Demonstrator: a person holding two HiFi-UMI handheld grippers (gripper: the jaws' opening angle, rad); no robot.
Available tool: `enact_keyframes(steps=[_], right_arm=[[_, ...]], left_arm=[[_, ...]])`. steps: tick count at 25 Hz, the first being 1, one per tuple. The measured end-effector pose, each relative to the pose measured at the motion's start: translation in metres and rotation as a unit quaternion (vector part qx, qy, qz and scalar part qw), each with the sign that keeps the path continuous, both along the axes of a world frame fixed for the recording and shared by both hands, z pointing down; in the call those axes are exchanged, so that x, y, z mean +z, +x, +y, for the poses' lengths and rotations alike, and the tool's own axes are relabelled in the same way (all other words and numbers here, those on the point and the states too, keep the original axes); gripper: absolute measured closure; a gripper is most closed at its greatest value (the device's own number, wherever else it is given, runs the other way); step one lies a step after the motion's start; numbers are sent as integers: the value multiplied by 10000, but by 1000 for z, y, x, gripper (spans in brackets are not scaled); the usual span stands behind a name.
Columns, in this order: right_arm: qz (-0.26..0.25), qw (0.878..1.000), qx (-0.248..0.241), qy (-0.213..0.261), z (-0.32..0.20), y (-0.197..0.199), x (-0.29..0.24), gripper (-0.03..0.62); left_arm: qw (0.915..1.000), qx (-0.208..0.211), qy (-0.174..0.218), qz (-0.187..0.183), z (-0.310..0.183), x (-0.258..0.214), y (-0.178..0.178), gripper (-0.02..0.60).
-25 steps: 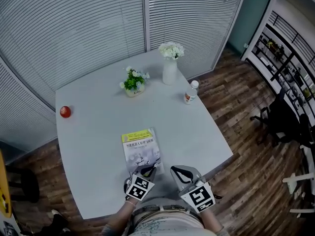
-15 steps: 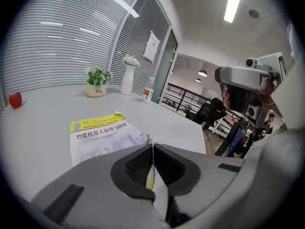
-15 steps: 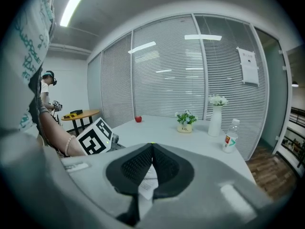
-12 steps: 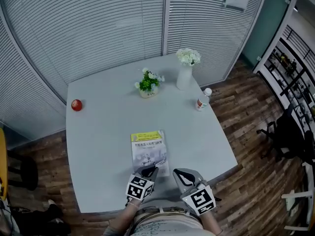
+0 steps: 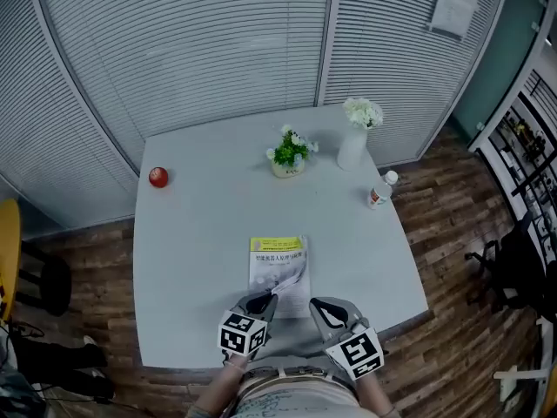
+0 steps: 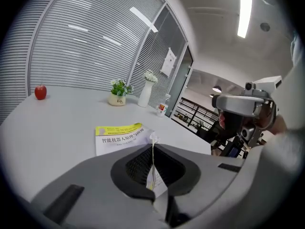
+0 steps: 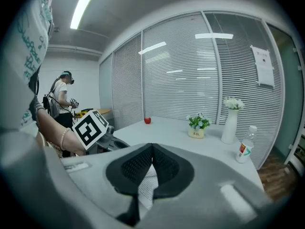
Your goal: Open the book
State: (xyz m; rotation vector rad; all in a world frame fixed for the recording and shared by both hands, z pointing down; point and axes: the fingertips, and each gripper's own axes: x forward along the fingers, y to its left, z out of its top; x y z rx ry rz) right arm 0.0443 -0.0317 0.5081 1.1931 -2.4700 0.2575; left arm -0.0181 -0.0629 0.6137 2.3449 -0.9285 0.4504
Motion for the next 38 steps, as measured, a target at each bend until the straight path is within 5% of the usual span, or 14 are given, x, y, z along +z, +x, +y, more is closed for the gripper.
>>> enact_keyframes(steps=[21, 38], right_arm=[[64, 9989, -448, -99, -27, -30, 9, 591], [100, 9989, -361, -274, -26, -39, 20, 591]], left_arm=[[9968, -771, -39, 206, -14, -1, -51, 575], [9926, -1179, -228, 187, -16, 11, -89, 575]])
